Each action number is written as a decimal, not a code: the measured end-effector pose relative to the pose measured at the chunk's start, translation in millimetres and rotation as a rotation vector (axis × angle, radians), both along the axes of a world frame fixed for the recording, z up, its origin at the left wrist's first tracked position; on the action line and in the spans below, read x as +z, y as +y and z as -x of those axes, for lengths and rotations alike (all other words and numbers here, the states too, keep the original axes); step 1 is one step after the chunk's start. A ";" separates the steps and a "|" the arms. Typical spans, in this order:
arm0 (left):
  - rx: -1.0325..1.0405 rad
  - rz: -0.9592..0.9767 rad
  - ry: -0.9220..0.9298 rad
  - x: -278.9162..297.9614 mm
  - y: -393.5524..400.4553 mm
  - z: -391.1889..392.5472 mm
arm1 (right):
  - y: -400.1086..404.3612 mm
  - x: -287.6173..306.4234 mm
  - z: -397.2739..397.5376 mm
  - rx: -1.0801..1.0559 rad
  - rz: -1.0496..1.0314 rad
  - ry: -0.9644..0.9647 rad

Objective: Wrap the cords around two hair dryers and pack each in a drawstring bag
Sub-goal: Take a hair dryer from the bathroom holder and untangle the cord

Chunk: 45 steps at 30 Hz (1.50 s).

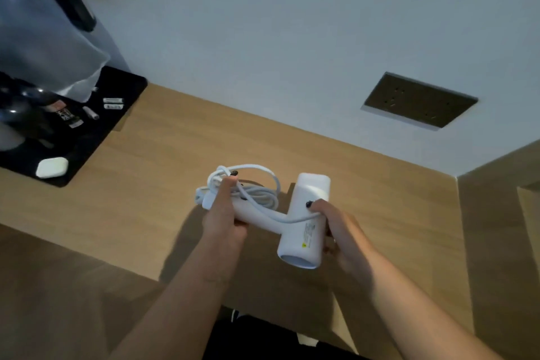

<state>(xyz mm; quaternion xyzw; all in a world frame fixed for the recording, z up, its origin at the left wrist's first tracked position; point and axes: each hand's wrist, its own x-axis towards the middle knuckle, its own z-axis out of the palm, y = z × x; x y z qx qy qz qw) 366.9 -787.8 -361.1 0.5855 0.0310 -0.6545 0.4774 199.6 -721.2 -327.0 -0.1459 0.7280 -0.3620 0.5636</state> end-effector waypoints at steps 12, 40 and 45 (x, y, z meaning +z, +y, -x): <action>-0.062 -0.036 0.010 -21.4 -85.1 22.9 | -82.1 -2.4 19.2 0.026 -0.022 0.015; -0.341 -0.075 -0.272 -54.4 -158.3 18.6 | -172.7 -52.6 42.1 -0.095 0.043 0.292; -0.328 -0.036 -0.286 -54.5 -143.6 12.8 | -167.2 -39.8 44.6 -0.106 0.134 0.341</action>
